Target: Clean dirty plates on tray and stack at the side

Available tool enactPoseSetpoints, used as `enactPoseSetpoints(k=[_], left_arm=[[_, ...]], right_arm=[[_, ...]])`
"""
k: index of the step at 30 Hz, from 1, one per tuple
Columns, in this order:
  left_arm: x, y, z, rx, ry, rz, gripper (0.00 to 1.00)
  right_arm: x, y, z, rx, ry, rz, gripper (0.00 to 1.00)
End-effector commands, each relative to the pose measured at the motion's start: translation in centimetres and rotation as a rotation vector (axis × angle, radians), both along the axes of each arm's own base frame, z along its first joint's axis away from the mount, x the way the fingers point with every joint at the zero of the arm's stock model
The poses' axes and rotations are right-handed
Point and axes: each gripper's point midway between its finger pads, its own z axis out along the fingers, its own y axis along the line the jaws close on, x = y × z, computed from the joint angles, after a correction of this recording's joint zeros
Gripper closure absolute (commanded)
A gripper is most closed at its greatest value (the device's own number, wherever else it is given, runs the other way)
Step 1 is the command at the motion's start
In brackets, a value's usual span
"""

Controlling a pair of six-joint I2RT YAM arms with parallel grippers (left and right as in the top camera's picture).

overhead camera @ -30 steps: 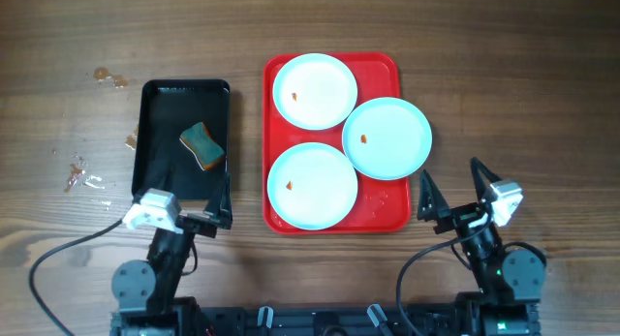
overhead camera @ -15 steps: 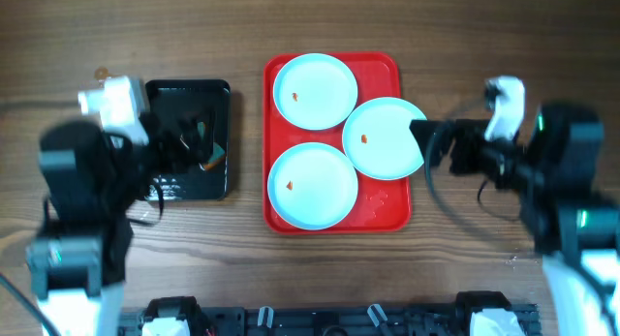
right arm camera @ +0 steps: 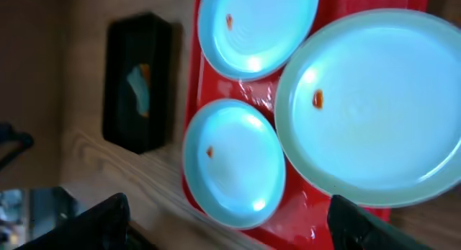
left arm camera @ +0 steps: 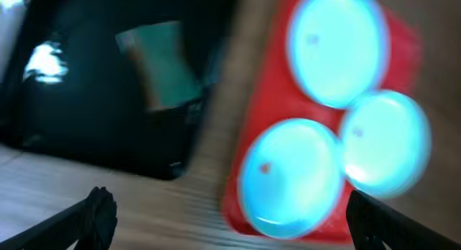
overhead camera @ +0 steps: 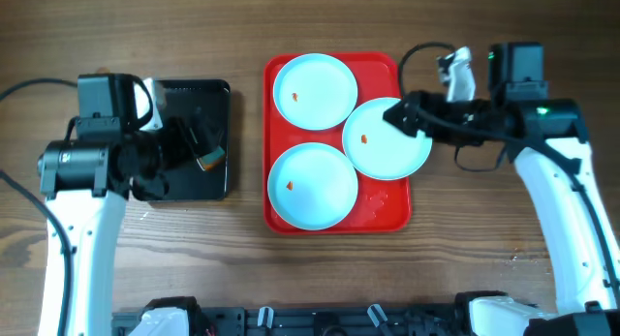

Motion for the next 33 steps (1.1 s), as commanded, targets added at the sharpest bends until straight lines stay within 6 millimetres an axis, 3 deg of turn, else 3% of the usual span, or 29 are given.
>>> enactPoseSetpoints(k=[1, 3, 6, 9, 10, 11, 12, 13, 14, 15, 17, 22, 26, 28, 29, 31, 33], left_arm=[[-0.2, 3.9, -3.1, 0.133, 0.112, 0.263, 0.02], [-0.2, 3.7, -5.0, 0.120, 0.159, 0.282, 0.07], [0.1, 3.7, -7.7, 0.118, 0.212, 0.298, 0.33], [1.8, 2.9, -10.5, 0.074, 0.238, 0.286, 0.74], [2.6, 2.8, -11.1, 0.063, 0.234, 0.282, 0.80], [3.5, 2.7, -11.7, 0.053, 0.223, 0.289, 0.79], [4.1, 2.7, -12.4, 0.043, 0.224, 0.312, 0.67], [4.6, 2.6, -13.0, 0.026, 0.233, 0.333, 0.43], [5.0, 2.3, -13.7, 0.011, 0.241, 0.336, 0.33], [5.4, 2.2, -14.3, 0.014, 0.242, 0.332, 0.34], [6.6, 2.0, -15.6, 0.009, 0.234, 0.338, 0.44], [8.8, 0.5, -17.5, -0.021, 0.197, 0.315, 0.56], [8.2, 0.7, -19.3, 0.022, 0.248, 0.320, 0.58], [8.1, 1.1, -19.8, 0.043, 0.259, 0.326, 0.72], [7.8, 1.6, -20.1, 0.072, 0.269, 0.336, 0.86], [7.2, 2.4, -20.5, 0.123, 0.291, 0.352, 0.95], [6.9, 2.9, -20.6, 0.152, 0.300, 0.347, 0.96]], right_arm=[[-0.3, 0.3, -0.9, -0.213, -0.059, 0.049, 0.12], [-0.3, 1.5, -0.7, -0.208, -0.079, 0.077, 0.09], [0.1, 1.9, -0.4, -0.184, -0.082, 0.045, 0.10], [0.5, 2.0, -0.1, -0.178, -0.100, 0.043, 0.14], [0.4, 2.0, -0.2, -0.178, -0.099, 0.043, 0.14], [0.4, 2.0, -0.2, -0.180, -0.096, 0.045, 0.14], [0.3, 2.0, -0.2, -0.181, -0.094, 0.045, 0.14], [0.3, 2.0, -0.2, -0.181, -0.092, 0.046, 0.14], [0.3, 2.0, -0.3, -0.181, -0.092, 0.046, 0.14], [0.3, 2.0, -0.3, -0.181, -0.092, 0.045, 0.14], [0.3, 2.0, -0.2, -0.180, -0.092, 0.045, 0.14], [0.3, 2.0, -0.3, -0.180, -0.089, 0.043, 0.14], [-0.1, 1.9, -0.5, -0.184, -0.070, 0.045, 0.14], [-0.2, 1.8, -0.5, -0.185, -0.065, 0.046, 0.14], [-0.2, 1.8, -0.6, -0.185, -0.064, 0.046, 0.14], [-0.3, 1.8, -0.6, -0.184, -0.057, 0.041, 0.14], [-0.4, 1.8, -0.7, -0.184, -0.049, 0.038, 0.14]])
